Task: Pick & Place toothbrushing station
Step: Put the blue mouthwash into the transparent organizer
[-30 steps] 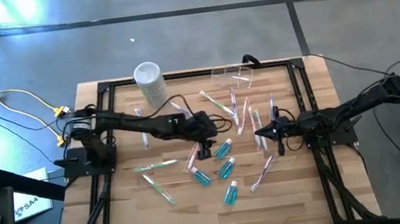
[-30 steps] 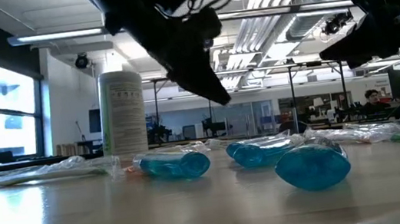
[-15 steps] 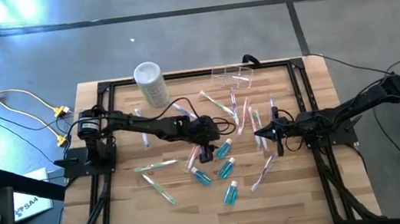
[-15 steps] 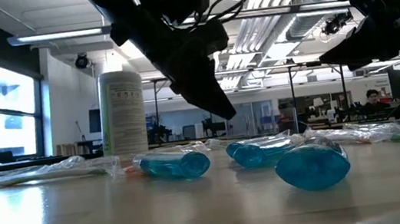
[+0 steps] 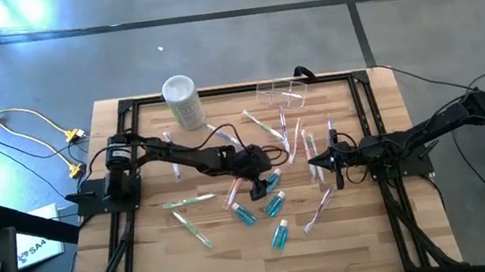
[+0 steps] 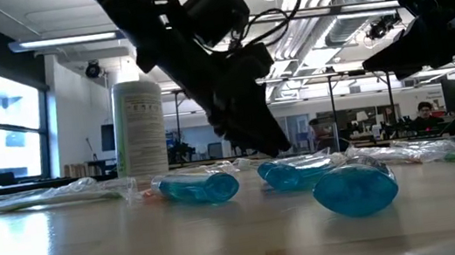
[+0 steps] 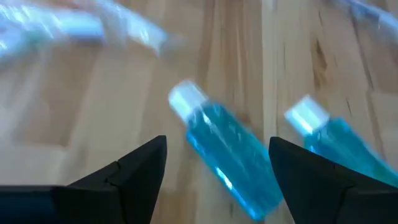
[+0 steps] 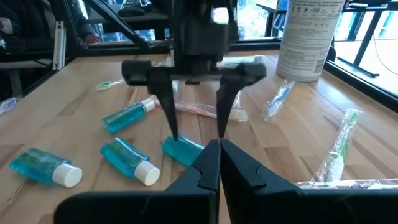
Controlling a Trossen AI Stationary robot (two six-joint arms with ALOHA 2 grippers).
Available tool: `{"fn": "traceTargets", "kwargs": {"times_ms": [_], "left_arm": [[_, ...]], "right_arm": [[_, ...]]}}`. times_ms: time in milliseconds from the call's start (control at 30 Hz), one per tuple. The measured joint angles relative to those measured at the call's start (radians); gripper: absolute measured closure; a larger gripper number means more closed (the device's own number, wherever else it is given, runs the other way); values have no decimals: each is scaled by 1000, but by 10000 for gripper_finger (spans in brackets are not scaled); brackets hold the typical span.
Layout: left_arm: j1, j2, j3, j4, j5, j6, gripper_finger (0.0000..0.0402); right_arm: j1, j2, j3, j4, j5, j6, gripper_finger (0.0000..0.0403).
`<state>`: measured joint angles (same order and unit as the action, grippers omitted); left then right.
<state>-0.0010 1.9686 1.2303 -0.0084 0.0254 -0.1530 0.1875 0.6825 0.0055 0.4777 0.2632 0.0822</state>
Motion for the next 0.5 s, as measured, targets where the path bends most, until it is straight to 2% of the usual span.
{"fn": "traceTargets", "kwargs": {"times_ms": [367,500], "left_arm": [[1,33,2,63,38,-36,124],[10,76,1,105,124,-64,124]], "right_arm": [[0,2,0,4,0,0,401],[0,2,0,6,0,0,401]]}}
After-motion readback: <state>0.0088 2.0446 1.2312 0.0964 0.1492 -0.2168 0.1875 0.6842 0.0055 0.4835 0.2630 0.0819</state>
